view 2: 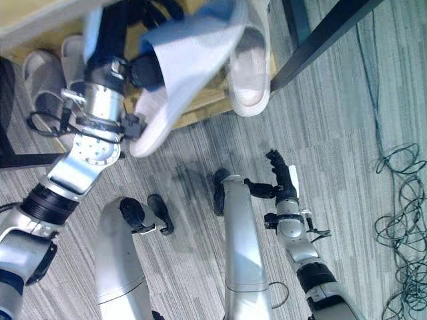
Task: Arrange the slippers neatly on the shoe rack.
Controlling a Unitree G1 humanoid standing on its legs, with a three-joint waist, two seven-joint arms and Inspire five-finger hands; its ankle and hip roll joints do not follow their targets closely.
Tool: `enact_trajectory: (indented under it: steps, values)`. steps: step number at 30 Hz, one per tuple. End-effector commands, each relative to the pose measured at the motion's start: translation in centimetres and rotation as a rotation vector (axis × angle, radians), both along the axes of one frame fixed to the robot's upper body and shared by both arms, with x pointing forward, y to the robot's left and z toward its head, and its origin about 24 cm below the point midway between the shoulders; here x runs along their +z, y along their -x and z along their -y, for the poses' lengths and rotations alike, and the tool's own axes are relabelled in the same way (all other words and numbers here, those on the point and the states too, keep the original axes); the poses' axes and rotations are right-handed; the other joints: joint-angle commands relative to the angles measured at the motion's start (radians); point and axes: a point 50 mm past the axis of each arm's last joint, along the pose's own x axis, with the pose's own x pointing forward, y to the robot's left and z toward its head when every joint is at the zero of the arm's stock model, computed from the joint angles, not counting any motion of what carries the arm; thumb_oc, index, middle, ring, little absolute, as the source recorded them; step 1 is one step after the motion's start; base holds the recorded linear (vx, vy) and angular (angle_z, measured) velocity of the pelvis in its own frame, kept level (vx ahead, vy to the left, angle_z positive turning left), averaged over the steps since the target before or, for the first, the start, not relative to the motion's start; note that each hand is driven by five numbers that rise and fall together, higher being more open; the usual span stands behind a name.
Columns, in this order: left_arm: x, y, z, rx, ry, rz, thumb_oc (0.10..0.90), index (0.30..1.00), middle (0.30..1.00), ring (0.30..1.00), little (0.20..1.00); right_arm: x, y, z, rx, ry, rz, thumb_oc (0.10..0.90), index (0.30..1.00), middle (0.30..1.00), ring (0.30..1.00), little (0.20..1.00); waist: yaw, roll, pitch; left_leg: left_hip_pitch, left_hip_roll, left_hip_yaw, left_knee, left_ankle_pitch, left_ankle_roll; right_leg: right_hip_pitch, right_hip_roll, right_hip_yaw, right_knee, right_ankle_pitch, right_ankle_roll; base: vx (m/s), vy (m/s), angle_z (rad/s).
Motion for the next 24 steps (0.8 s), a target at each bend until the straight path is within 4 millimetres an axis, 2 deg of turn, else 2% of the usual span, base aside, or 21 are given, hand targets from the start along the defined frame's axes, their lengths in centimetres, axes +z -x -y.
enact_trajectory:
  steps: [1,2,3,4,5,6,7,11,16,24]
  values:
    - [4.2,1.9,0.4,0.024,0.02,0.255,0.4,0.3,0.3,0.3,0.3,2.6,1.5,-0.2,0.03,-0.037,0.185,0.8,0.9,0.9,0.9,0.9,-0.029,0.01,-0.029,-0.015,-0.027,-0.087,0.062,-0.061,0.046,0.07,-0.067,0.001,0.07,-0.162,0.082,0.08,0.027,-0.08]
    - [4.2,1.9,0.4,0.024,0.021,0.258,0.4,0.3,0.3,0.3,0.3,2.6,1.5,-0.2,0.03,-0.037,0.187,0.8,0.9,0.9,0.9,0.9,-0.029,0.01,-0.024,-0.016,-0.028,-0.089,0.069,-0.066,0.045,0.07,-0.068,0.001,0.077,-0.166,0.082,0.14,0.01,-0.01]
    - [4.7,1.7,-0.2,0.072,0.022,0.271,0.4,0.3,0.3,0.3,0.3,3.4,1.9,0.0,0.037,-0.035,0.22,0.8,0.9,0.9,0.9,0.9,-0.034,0.001,-0.013,-0.016,-0.034,-0.105,0.131,-0.093,0.04,0.07,-0.07,0.016,0.149,-0.193,0.079,0.11,-0.001,0.04]
    - [4.7,1.7,-0.1,0.071,0.021,0.271,0.4,0.3,0.3,0.3,0.3,3.3,1.9,0.0,0.036,-0.036,0.219,0.8,0.9,0.9,0.9,0.9,-0.034,0.001,-0.013,-0.016,-0.035,-0.106,0.136,-0.097,0.039,0.07,-0.071,0.017,0.155,-0.198,0.079,0.16,0.005,0.08]
    - [5.0,1.3,-0.6,0.123,0.009,0.276,0.4,0.3,0.3,0.3,0.3,3.8,2.5,0.2,0.051,-0.03,0.242,0.8,0.9,0.9,0.9,0.9,-0.037,-0.007,-0.013,-0.016,-0.039,-0.115,0.194,-0.119,0.036,0.07,-0.077,0.035,0.216,-0.224,0.074,0.08,0.008,0.03]
    - [5.0,1.3,-0.5,0.122,0.009,0.275,0.4,0.3,0.3,0.3,0.3,3.7,2.6,0.2,0.049,-0.032,0.24,0.8,0.9,0.9,0.9,0.9,-0.036,-0.008,-0.013,-0.016,-0.04,-0.116,0.199,-0.123,0.035,0.07,-0.078,0.036,0.222,-0.229,0.074,0.13,0.031,0.03]
    - [5.0,0.8,-0.5,0.154,-0.011,0.272,0.4,0.3,0.3,0.3,0.3,3.5,3.1,0.4,0.053,-0.017,0.237,0.8,0.9,0.9,0.9,0.9,-0.039,-0.01,-0.013,-0.016,-0.049,-0.13,0.258,-0.154,0.036,0.07,-0.085,0.054,0.282,-0.268,0.073,0.1,0.031,-0.01]
    - [5.0,0.2,0.0,0.167,-0.035,0.249,0.4,0.3,0.3,0.3,0.3,4.1,3.5,0.3,0.084,0.033,0.247,0.8,0.9,0.9,0.9,0.9,-0.042,-0.023,-0.013,-0.016,-0.058,-0.129,0.355,-0.197,0.044,0.07,-0.088,0.09,0.387,-0.308,0.071,0.07,0.032,0.11]
    - [6.5,-1.5,1.1,0.171,-0.075,0.18,0.4,0.3,0.3,0.3,0.3,5.1,3.7,0.3,0.144,0.115,0.247,0.8,0.9,0.9,0.9,0.9,-0.061,-0.036,-0.013,-0.016,-0.072,-0.109,0.44,-0.228,0.043,0.07,-0.103,0.154,0.491,-0.356,0.061,0.03,0.013,0.01]
    - [8.0,-2.8,1.3,0.249,-0.102,0.136,0.4,0.3,0.3,0.3,0.3,5.4,3.6,-0.1,0.192,0.149,0.231,0.8,0.9,0.9,0.9,0.9,-0.078,-0.04,-0.013,-0.016,-0.082,-0.092,0.474,-0.231,0.04,0.07,-0.103,0.182,0.539,-0.372,0.06,0.01,0.007,0.04]
